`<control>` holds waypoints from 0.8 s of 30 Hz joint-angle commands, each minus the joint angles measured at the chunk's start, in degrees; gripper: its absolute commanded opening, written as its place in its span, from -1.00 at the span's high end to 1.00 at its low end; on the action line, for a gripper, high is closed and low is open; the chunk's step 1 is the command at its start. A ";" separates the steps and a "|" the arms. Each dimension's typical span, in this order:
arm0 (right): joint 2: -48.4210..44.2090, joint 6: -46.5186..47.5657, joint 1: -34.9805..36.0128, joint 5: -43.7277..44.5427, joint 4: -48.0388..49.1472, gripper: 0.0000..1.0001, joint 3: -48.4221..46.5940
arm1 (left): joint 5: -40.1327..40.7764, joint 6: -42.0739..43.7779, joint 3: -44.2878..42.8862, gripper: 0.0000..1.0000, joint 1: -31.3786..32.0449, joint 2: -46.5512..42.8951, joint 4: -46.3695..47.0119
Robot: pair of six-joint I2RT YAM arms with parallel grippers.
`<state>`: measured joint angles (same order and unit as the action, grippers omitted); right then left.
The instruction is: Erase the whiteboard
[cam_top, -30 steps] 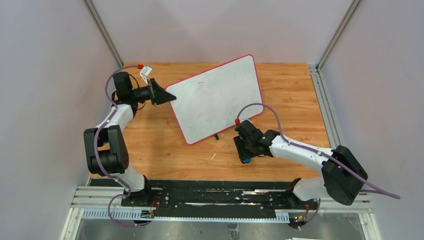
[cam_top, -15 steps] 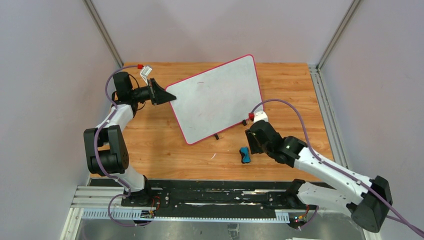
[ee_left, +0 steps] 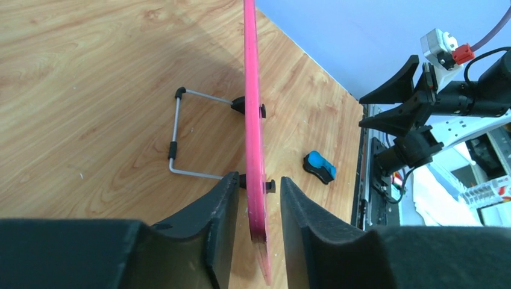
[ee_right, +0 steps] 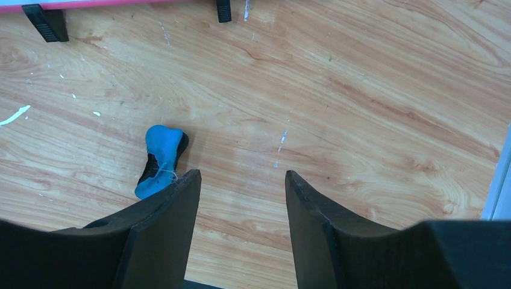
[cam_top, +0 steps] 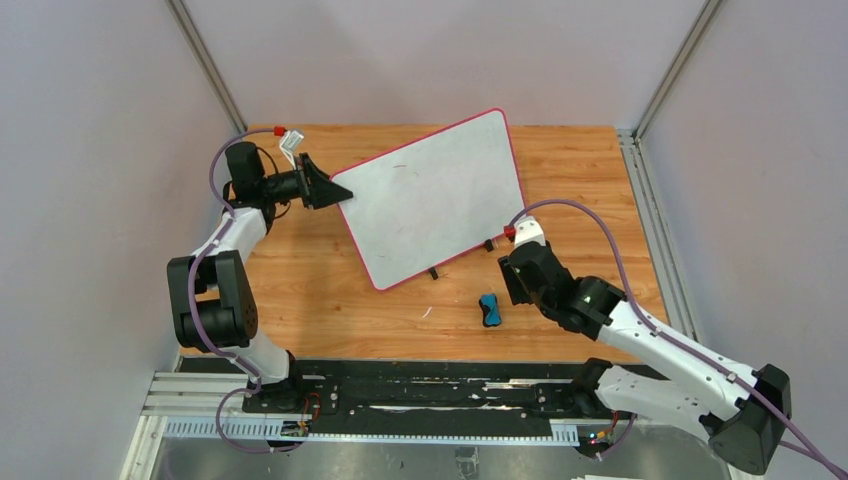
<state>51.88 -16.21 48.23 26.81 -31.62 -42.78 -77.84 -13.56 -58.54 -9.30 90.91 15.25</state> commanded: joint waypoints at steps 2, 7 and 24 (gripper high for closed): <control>0.05 0.81 0.03 2.22 -1.17 -0.09 -0.03 | -0.62 -0.06 -1.75 0.19 -0.30 -0.77 1.37; -1.34 1.27 0.04 3.05 -1.56 -0.09 -0.10 | -0.22 -0.06 -1.82 -0.01 -0.94 -0.83 1.37; -1.87 0.48 -1.61 4.38 -1.76 -0.09 0.56 | 21.47 47.30 -12.93 -0.51 -8.79 -4.61 -52.97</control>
<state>50.11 -15.57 47.55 29.82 -33.34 -42.78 -59.81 23.59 -75.53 -16.01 89.19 -26.76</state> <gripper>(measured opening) 0.547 0.743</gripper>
